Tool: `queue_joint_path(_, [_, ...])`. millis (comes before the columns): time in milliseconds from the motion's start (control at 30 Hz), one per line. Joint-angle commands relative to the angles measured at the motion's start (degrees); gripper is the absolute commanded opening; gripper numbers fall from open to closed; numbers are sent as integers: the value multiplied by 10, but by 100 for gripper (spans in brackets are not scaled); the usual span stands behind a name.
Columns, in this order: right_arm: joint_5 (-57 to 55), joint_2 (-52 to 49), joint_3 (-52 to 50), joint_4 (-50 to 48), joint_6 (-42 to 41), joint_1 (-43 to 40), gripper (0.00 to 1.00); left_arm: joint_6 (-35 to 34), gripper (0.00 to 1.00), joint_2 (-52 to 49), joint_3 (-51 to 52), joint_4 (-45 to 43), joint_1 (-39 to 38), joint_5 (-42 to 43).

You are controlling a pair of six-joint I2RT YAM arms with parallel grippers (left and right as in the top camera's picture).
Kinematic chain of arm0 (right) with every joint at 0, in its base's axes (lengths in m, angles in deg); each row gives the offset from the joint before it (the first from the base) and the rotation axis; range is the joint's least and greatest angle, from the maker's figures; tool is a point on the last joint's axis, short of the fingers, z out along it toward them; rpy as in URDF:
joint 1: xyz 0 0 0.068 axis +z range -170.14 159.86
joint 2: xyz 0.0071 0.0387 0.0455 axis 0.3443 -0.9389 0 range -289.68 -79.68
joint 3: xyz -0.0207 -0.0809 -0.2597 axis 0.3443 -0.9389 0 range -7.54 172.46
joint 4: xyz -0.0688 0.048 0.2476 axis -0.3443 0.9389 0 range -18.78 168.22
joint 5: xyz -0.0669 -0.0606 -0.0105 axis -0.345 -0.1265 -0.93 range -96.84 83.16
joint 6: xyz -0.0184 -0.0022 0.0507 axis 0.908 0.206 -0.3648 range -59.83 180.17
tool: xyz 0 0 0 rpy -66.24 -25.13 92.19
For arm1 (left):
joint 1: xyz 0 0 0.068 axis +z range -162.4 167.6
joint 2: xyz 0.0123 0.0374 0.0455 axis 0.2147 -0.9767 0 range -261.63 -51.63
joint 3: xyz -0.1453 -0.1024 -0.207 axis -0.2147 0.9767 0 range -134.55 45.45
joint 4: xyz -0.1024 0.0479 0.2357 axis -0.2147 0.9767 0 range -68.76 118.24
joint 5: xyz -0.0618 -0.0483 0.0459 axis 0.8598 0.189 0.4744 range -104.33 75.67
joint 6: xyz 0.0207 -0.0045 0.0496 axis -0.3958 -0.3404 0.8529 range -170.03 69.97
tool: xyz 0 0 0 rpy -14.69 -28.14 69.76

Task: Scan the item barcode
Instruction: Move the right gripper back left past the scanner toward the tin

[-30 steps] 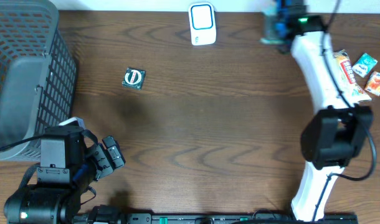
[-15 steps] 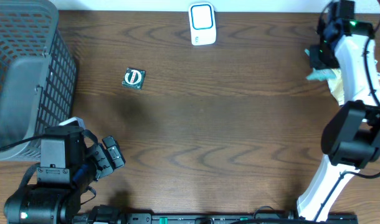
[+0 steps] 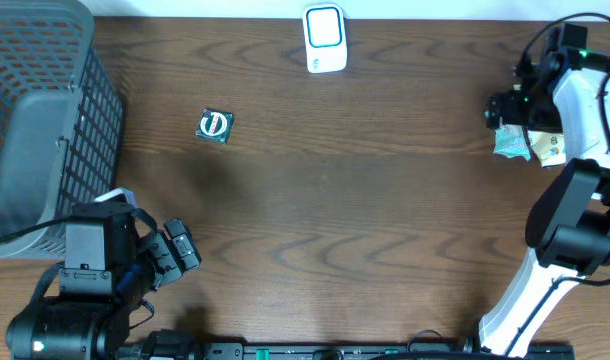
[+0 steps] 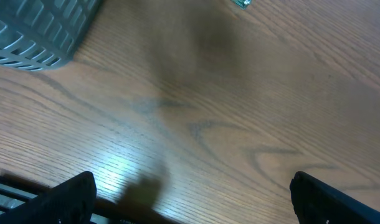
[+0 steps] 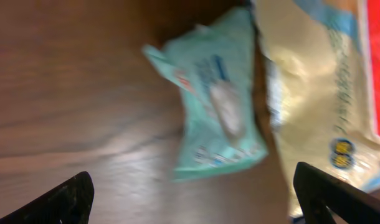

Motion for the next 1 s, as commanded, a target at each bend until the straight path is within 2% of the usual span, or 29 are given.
queue_joint_path(0, [66, 74, 1, -15, -46, 29, 98, -3, 98, 0, 0, 2, -1, -3])
queue_joint_path(133, [206, 115, 1, -35, -62, 56, 99, -3, 98, 0, 0, 2, -1, -3])
queue_joint_path(167, [284, 126, 1, -47, -62, 69, 99, -3, 98, 0, 0, 2, -1, -3])
queue_joint_path(267, [406, 132, 1, -69, -62, 95, 99, -3, 98, 0, 0, 2, -1, -3])
queue_joint_path(333, [443, 129, 1, -83, -65, 112, 99, -3, 97, 0, 0, 2, -1, -3])
queue_joint_path(600, [435, 108, 1, -134, -65, 211, 99, -3, 98, 0, 0, 2, -1, -3])
queue_joint_path(767, [364, 72, 1, -191, -130, 290, 99, -3, 98, 0, 0, 2, -1, -3])
queue_joint_path(967, [341, 21, 1, -303, -217, 365, 97, -3, 98, 0, 0, 2, -1, -3])
